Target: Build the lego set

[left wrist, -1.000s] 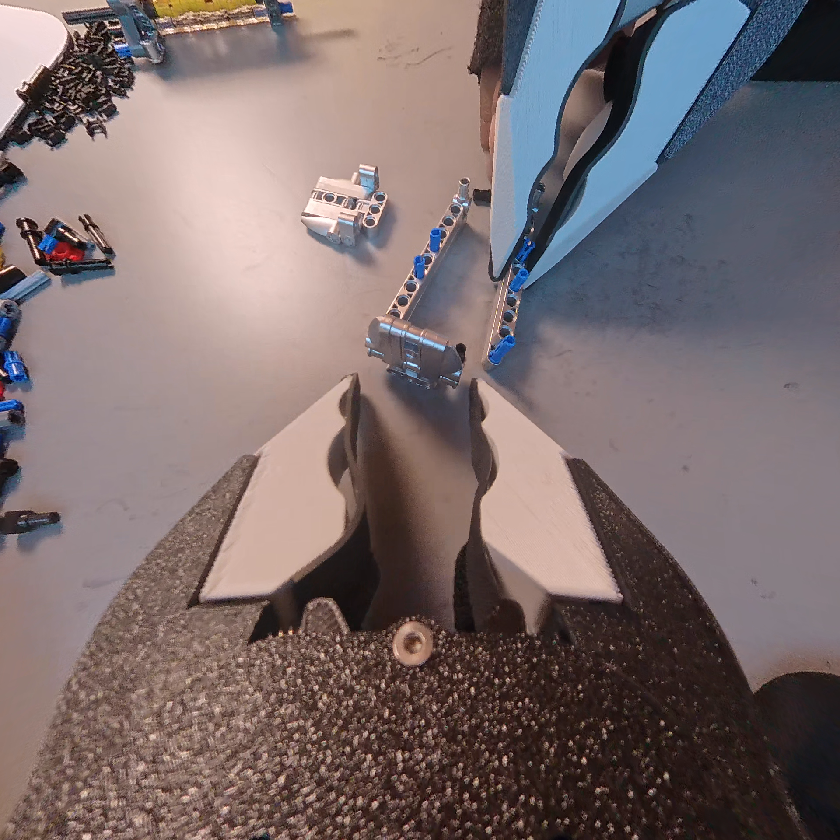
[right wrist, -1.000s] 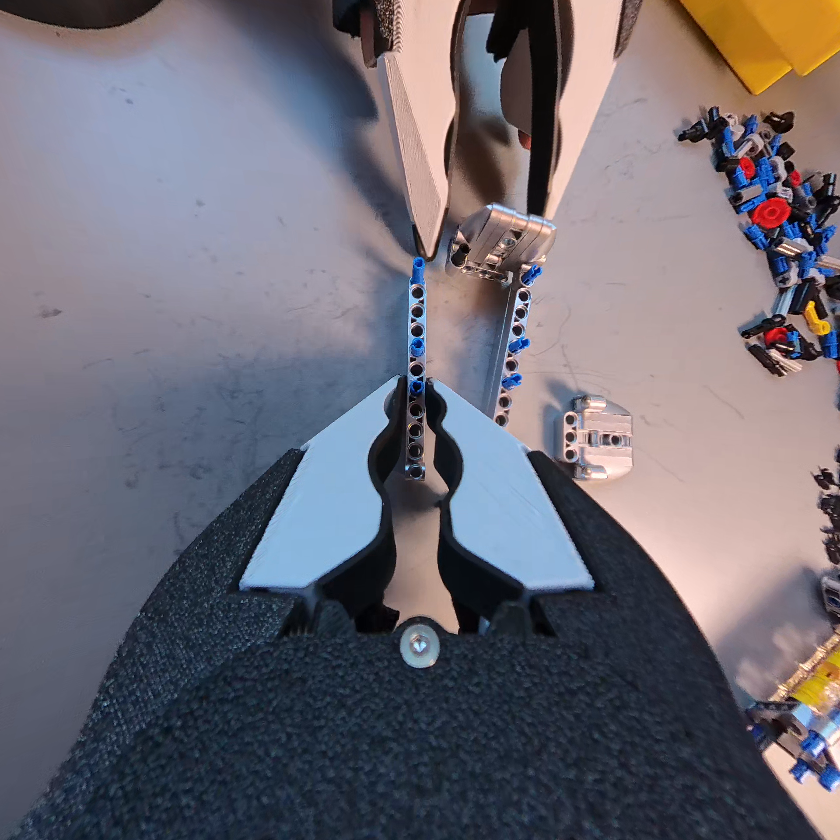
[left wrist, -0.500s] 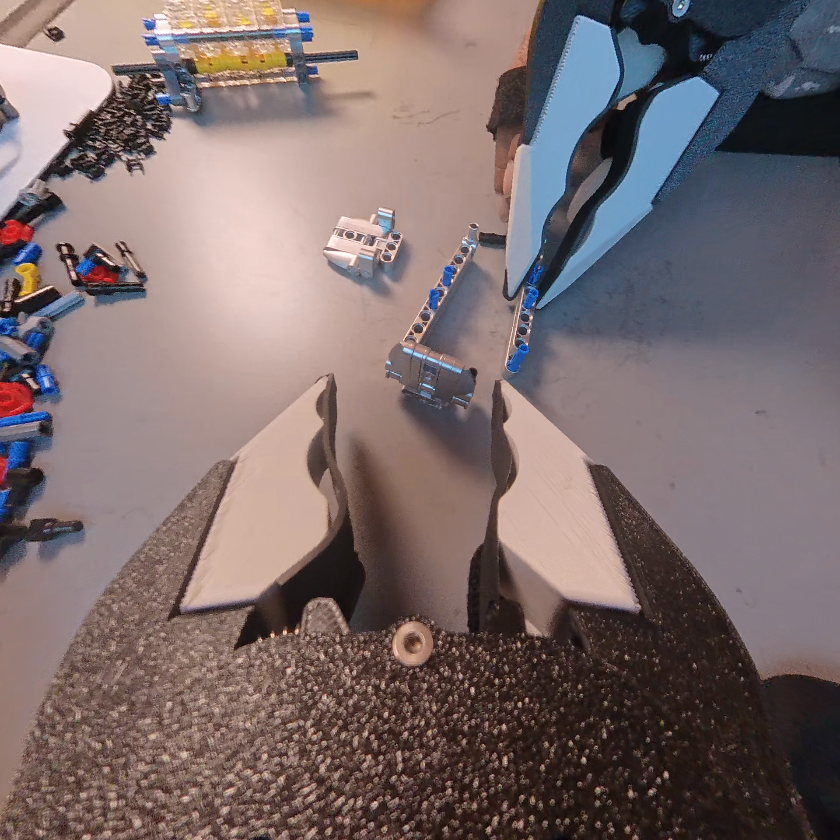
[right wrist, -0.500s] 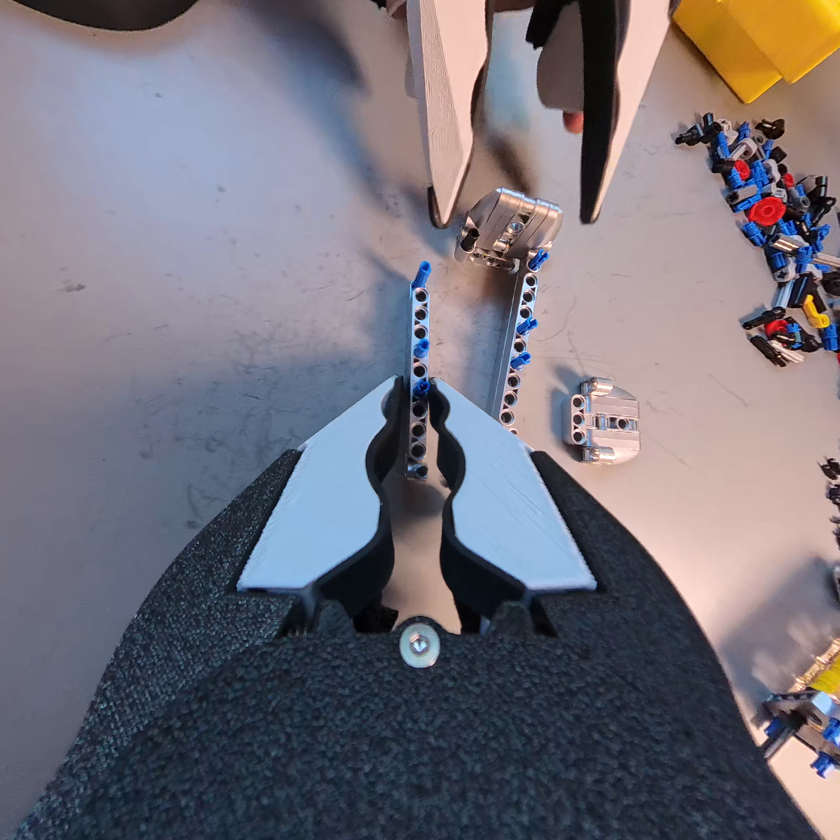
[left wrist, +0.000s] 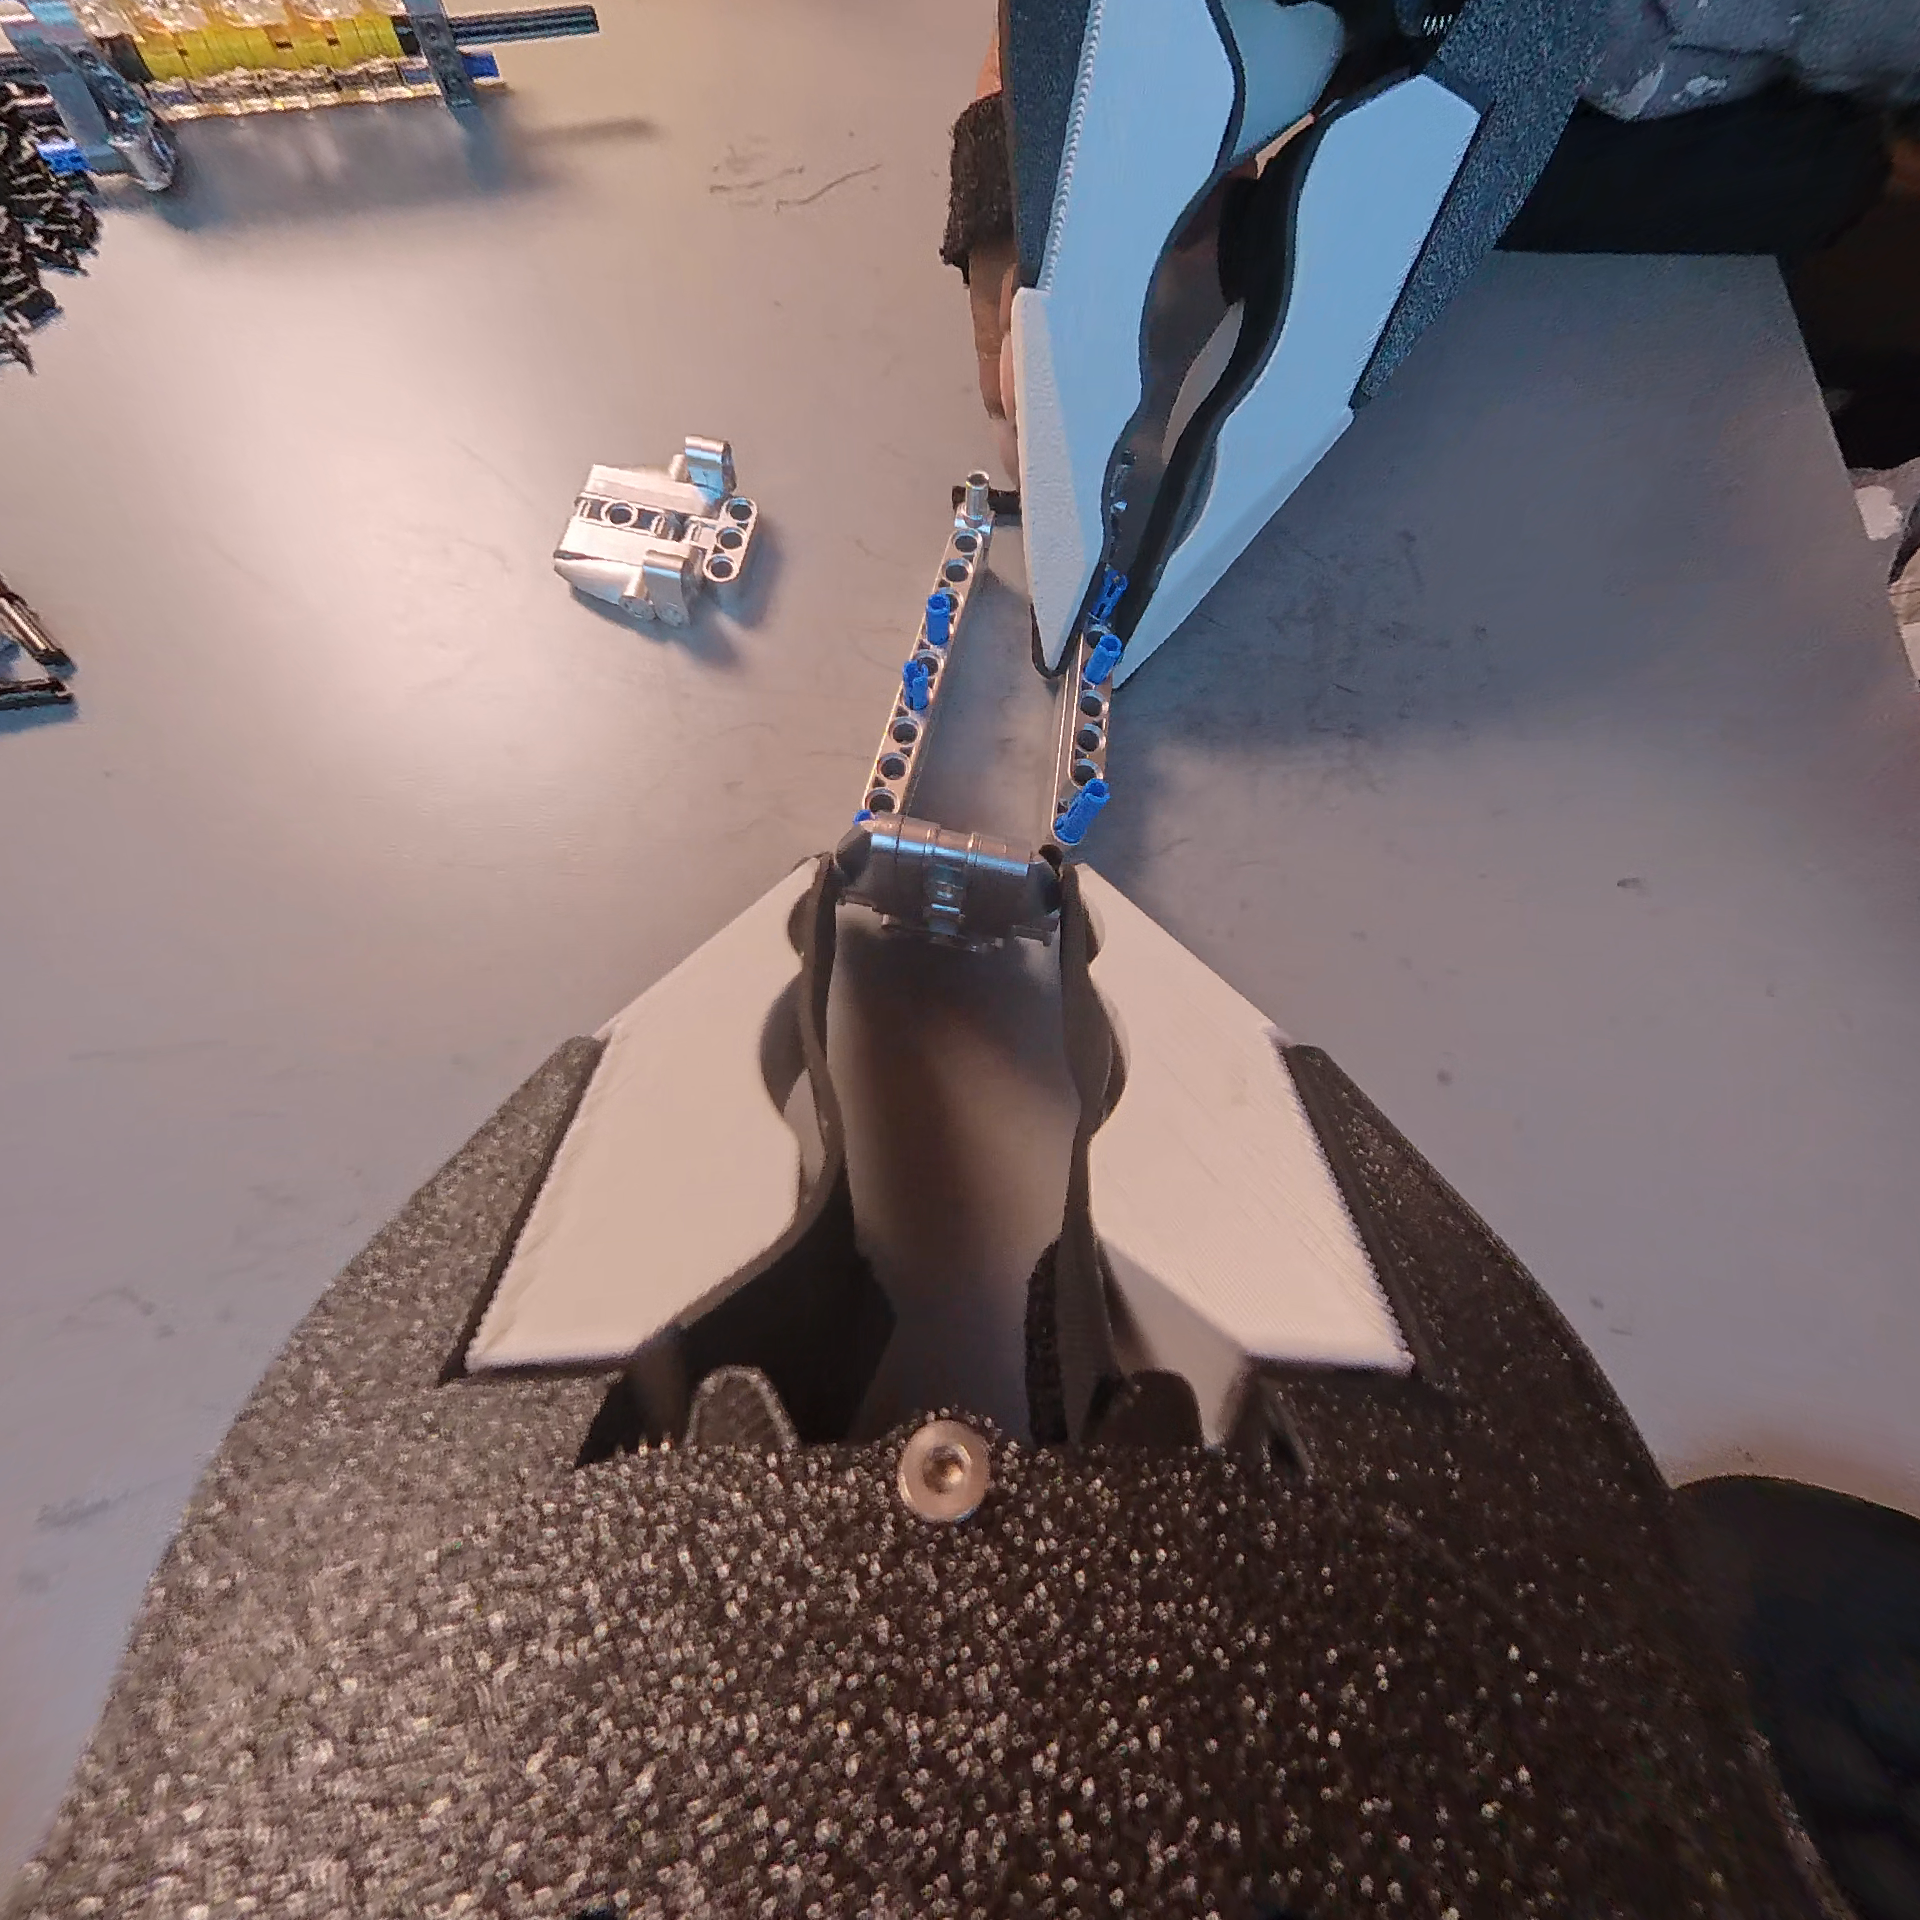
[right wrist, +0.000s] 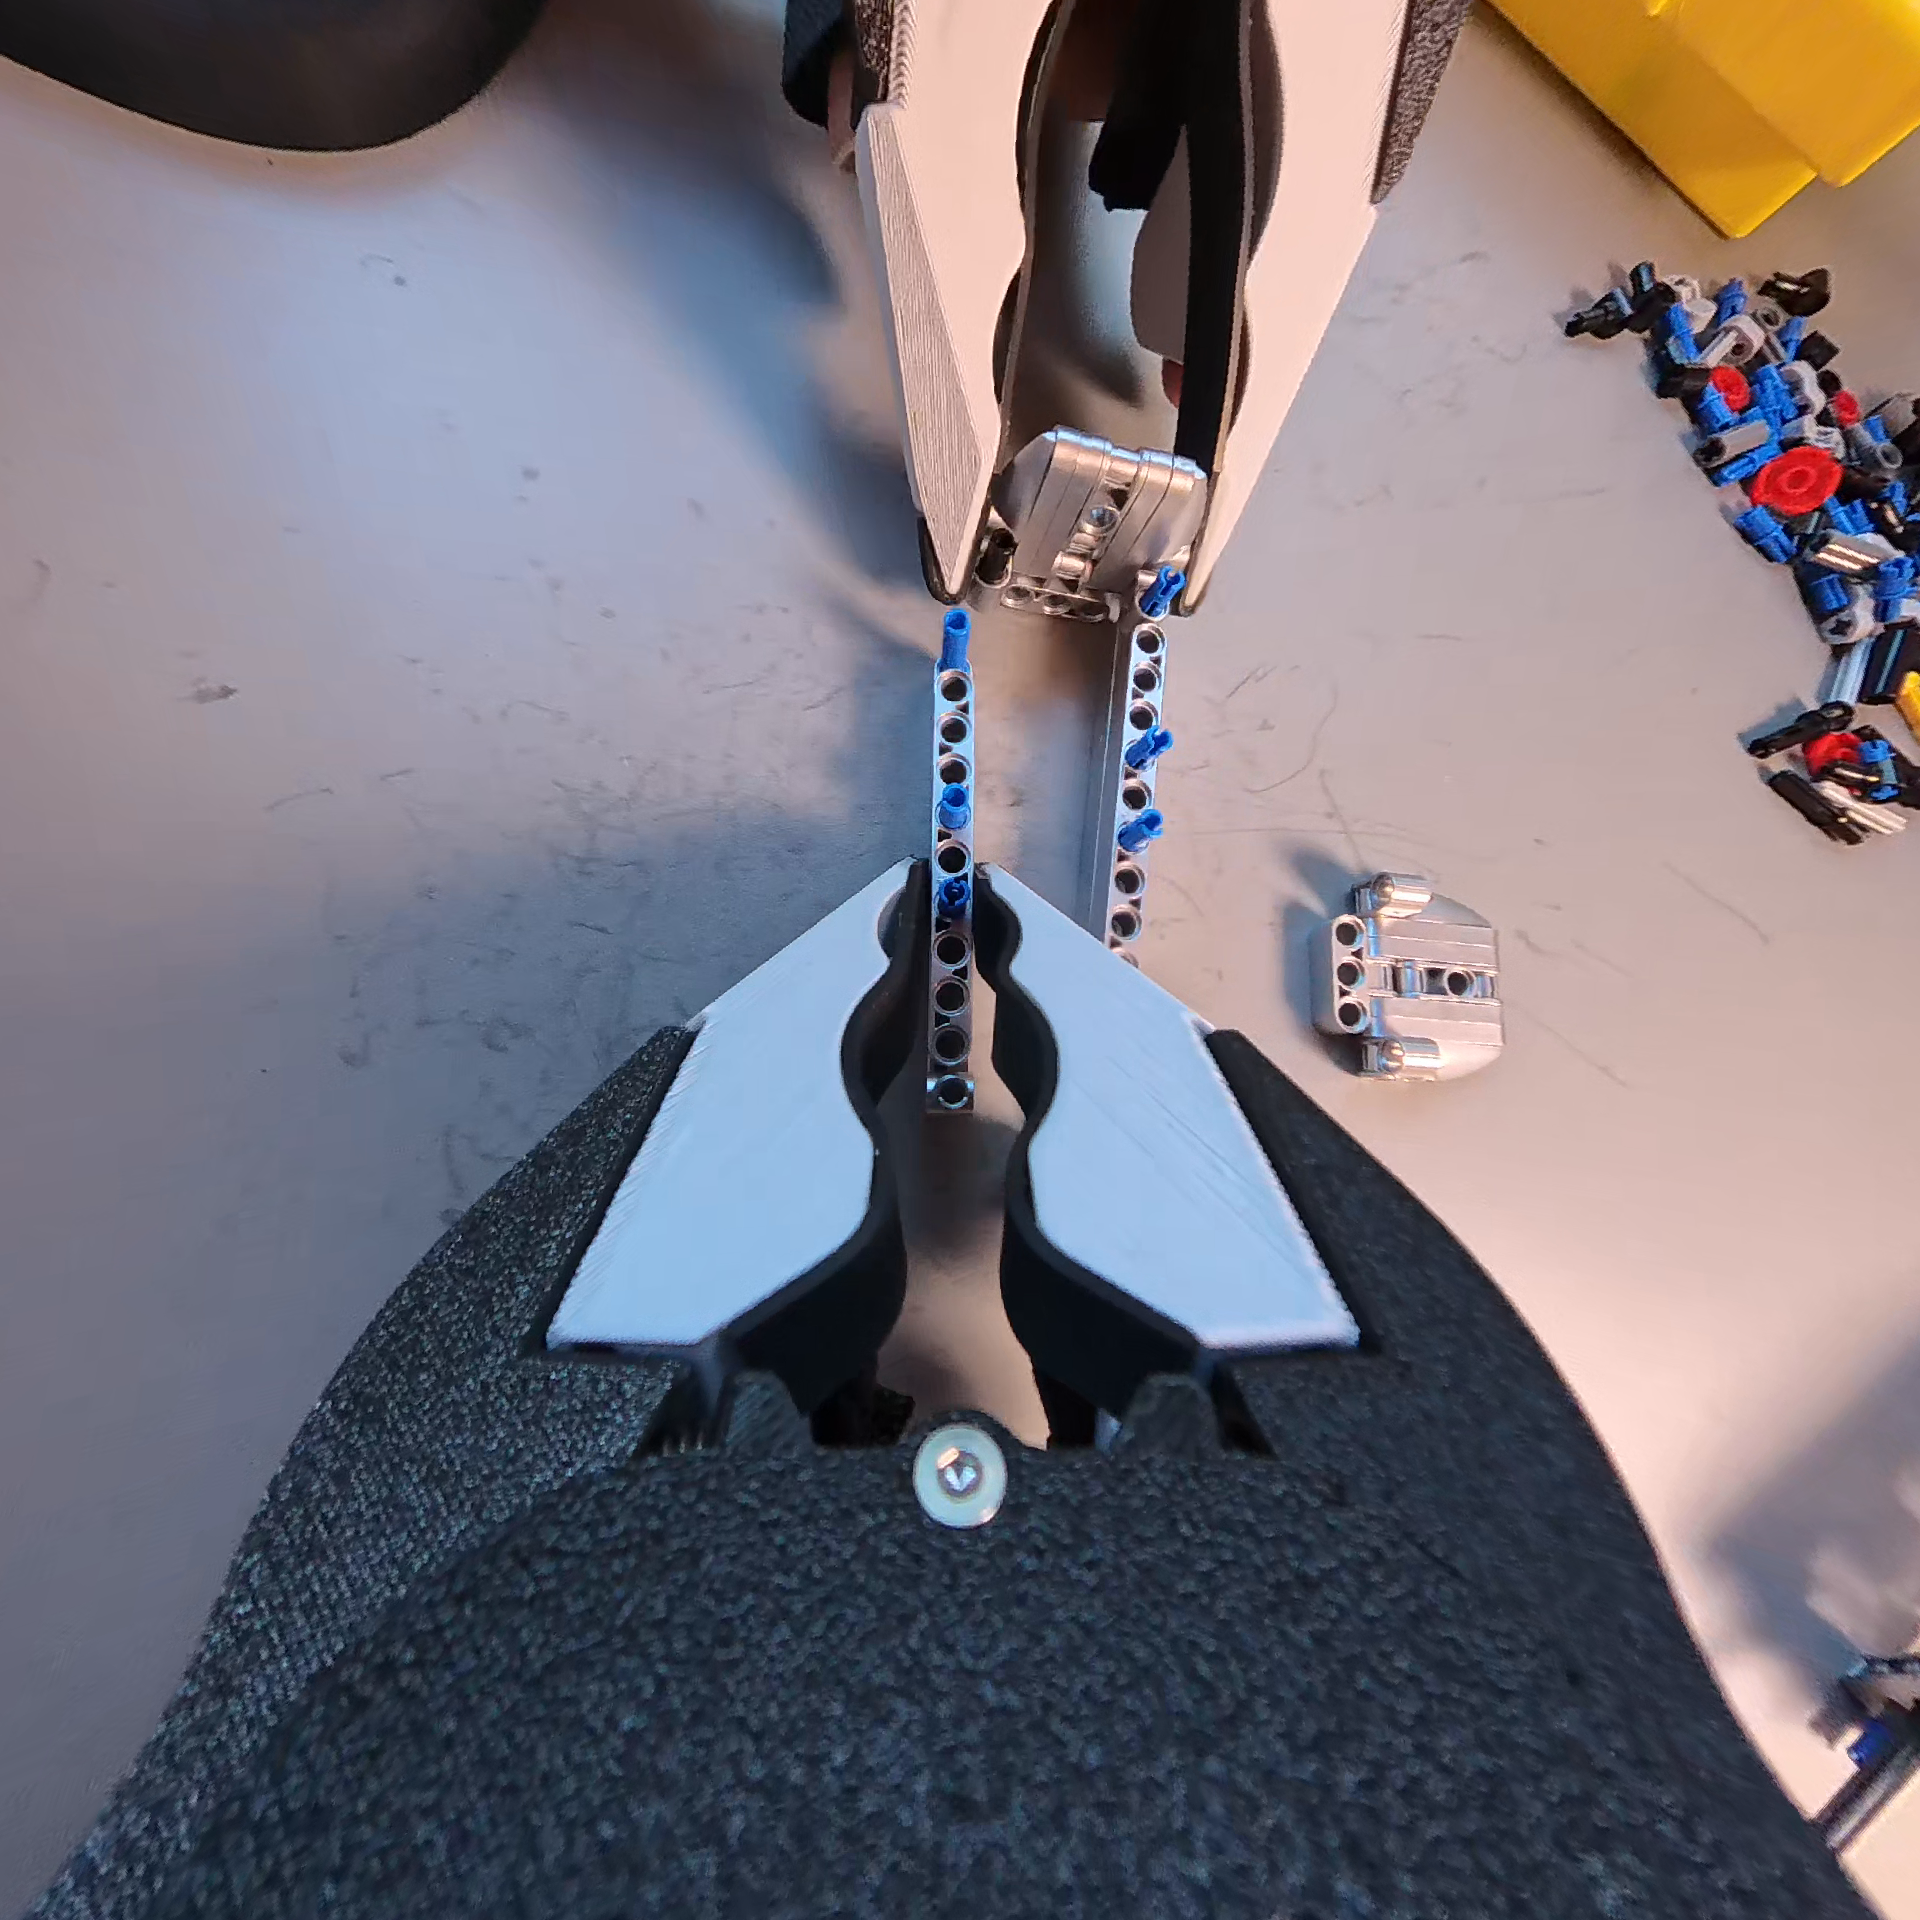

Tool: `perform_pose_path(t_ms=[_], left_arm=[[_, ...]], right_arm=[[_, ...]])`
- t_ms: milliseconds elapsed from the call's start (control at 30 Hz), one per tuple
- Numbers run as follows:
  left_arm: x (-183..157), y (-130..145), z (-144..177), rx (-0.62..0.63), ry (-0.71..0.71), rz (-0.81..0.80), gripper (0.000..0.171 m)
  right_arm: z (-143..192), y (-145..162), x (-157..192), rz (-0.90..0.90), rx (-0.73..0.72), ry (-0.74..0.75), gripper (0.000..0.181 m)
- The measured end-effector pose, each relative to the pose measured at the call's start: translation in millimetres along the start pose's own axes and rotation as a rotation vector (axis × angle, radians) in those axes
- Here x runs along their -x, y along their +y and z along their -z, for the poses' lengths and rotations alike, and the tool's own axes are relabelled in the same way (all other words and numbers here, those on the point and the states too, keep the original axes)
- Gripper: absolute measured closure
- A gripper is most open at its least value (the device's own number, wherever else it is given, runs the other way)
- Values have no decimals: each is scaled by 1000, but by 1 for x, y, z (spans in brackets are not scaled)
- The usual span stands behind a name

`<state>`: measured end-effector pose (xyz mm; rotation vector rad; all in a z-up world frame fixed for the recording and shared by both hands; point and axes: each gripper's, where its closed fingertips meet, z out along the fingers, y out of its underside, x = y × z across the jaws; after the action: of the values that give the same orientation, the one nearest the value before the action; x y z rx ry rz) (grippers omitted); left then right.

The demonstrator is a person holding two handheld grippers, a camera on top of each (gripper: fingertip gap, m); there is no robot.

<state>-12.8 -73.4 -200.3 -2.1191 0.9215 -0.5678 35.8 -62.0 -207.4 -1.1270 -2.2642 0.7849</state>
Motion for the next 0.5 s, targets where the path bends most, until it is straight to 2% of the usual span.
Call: perform_pose_path(t_ms=[500], left_arm=[[-12,5,3,2,-22,-6,127]], right_arm=[[-1,-1,0,-7,-4,14,175]])
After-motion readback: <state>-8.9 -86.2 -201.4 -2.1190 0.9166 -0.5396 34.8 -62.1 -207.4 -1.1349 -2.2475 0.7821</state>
